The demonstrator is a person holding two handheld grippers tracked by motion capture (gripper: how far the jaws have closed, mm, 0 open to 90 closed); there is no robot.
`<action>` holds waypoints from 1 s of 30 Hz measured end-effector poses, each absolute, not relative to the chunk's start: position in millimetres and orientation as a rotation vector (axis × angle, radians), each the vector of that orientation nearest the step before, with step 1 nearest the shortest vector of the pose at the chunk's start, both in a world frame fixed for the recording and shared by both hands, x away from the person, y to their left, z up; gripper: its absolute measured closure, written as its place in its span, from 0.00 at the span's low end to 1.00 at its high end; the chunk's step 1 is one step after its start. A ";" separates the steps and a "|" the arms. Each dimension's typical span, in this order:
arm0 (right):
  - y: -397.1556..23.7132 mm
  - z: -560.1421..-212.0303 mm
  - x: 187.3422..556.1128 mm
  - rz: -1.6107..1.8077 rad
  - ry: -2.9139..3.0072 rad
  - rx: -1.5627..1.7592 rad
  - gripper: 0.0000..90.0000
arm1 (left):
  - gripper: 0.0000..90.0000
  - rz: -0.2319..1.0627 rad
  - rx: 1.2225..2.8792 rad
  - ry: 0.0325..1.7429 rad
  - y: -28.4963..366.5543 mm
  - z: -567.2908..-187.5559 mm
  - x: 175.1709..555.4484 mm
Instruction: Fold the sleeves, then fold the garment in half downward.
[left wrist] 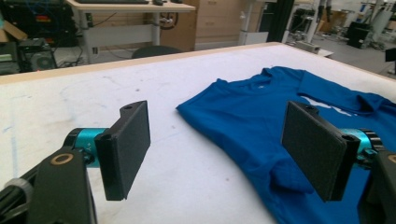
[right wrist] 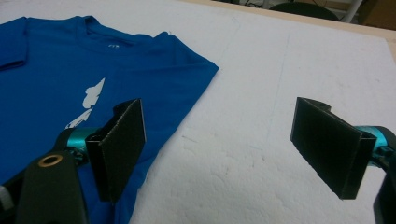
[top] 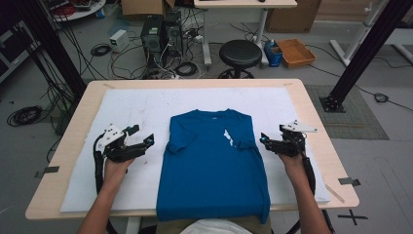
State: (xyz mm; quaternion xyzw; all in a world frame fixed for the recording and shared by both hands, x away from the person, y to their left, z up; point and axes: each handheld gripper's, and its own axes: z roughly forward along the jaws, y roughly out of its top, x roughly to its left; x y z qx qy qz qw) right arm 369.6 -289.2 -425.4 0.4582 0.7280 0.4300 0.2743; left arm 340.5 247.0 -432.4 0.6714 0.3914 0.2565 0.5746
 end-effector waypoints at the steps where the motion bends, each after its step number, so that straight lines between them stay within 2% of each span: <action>1: -288.4 -424.7 369.9 1.156 1.955 1.236 0.19 | 0.27 0.604 1.578 0.919 249.1 -432.4 339.8; 30: -293.2 -428.3 366.9 1.178 1.966 1.272 0.19 | 0.27 0.569 1.603 0.961 239.6 -434.5 352.1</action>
